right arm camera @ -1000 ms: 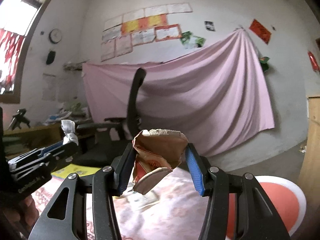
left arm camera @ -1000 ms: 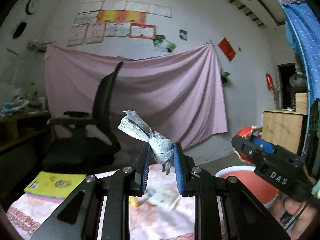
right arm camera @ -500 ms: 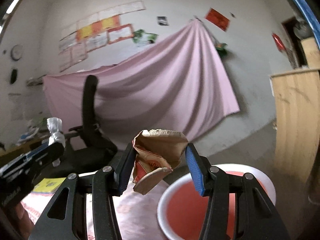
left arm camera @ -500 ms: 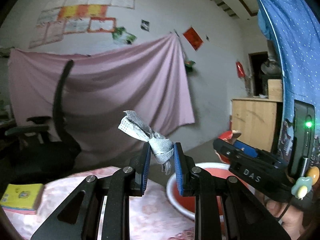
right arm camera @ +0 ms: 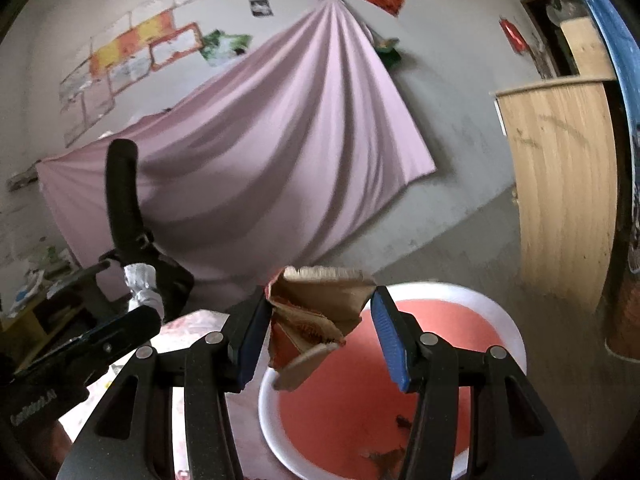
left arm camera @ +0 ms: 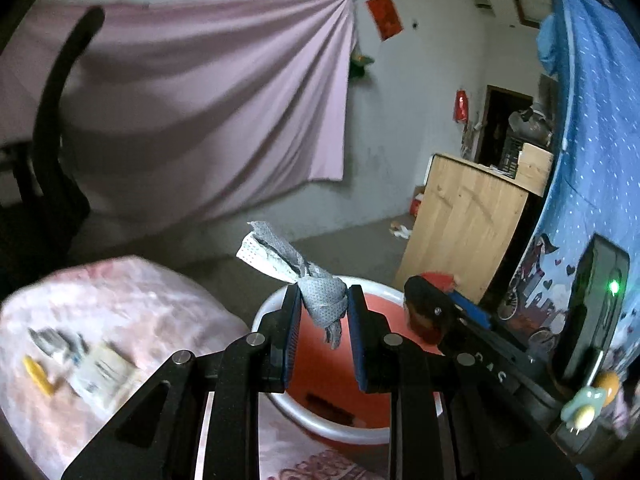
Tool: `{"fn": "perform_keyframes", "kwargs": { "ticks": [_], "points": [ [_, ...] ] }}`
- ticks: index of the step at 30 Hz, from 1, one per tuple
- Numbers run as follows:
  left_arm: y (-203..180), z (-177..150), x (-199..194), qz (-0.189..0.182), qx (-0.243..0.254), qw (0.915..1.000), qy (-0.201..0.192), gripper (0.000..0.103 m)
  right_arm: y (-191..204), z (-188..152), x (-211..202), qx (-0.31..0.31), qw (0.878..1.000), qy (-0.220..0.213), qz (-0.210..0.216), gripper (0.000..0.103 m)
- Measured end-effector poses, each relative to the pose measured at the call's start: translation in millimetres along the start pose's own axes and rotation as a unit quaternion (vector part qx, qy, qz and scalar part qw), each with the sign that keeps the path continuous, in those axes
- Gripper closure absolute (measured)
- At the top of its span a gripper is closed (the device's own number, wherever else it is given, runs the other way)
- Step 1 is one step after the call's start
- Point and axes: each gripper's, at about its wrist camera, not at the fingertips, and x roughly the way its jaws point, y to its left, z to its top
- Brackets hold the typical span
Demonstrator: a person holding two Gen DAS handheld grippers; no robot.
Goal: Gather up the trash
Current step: 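Carry both items over the red basin and open both tools to drop them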
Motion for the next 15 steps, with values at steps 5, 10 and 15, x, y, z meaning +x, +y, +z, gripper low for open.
{"fn": "perform_keyframes", "kwargs": {
  "ticks": [5, 10, 15],
  "points": [
    [6, 12, 18, -0.019, -0.041, 0.9984, 0.033, 0.083, -6, -1, 5, 0.012, 1.0, 0.016, -0.011, 0.052],
    [11, 12, 21, -0.022, -0.049, 0.9976, 0.045, 0.067, -5, 1, 7, 0.014, 1.0, 0.016, -0.017, 0.048],
    [20, 9, 20, -0.024, -0.063, 0.9966, 0.048, 0.065, -4, 1, 6, 0.011, 1.0, 0.015, -0.023, 0.047]
  ]
}}
